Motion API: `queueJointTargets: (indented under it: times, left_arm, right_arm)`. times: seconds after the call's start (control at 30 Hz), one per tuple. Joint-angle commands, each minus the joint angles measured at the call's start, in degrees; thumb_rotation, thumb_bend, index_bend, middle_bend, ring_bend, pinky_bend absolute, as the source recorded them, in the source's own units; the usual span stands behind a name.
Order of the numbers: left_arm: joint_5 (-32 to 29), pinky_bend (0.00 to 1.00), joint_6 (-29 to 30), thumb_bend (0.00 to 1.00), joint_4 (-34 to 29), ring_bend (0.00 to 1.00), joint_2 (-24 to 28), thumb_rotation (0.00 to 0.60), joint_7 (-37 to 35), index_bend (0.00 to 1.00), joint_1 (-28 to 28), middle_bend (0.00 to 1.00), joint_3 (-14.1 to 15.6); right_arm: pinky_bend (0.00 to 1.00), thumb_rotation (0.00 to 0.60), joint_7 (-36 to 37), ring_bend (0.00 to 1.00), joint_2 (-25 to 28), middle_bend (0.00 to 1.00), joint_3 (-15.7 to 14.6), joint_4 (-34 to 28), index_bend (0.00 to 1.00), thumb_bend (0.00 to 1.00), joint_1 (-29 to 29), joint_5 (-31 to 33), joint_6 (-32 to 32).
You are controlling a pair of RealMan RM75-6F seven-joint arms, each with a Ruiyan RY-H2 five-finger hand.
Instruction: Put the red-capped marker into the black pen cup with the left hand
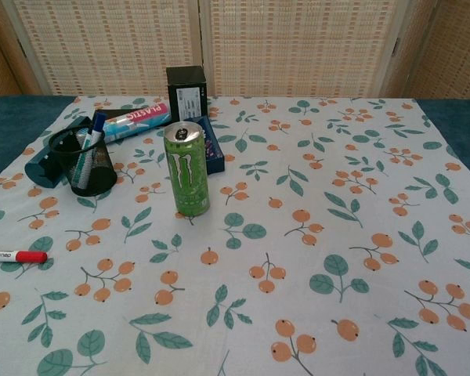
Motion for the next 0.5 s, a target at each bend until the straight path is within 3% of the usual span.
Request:
queueJointTargets:
  times: [0.03, 0.5]
  left_arm:
    - [-0.04, 0.15, -0.03, 0.36, 0.01, 0.02, -0.01, 0.6, 0.06, 0.16, 0.0, 0.05, 0.0]
    - [-0.11, 0.15, -0.24, 0.36, 0.21, 0.02, -0.18, 0.6, 0.02, 0.16, -0.11, 0.05, 0.03]
  right_arm:
    - [0.18, 0.6, 0.04, 0.14, 0.03, 0.13, 0.01, -0.01, 0.23, 0.04, -0.06, 0.02, 0.1]
    - [0.18, 0.6, -0.03, 0.14, 0.02, 0.13, 0.15, 0.12, 0.23, 0.04, -0.03, 0.33, -0.02]
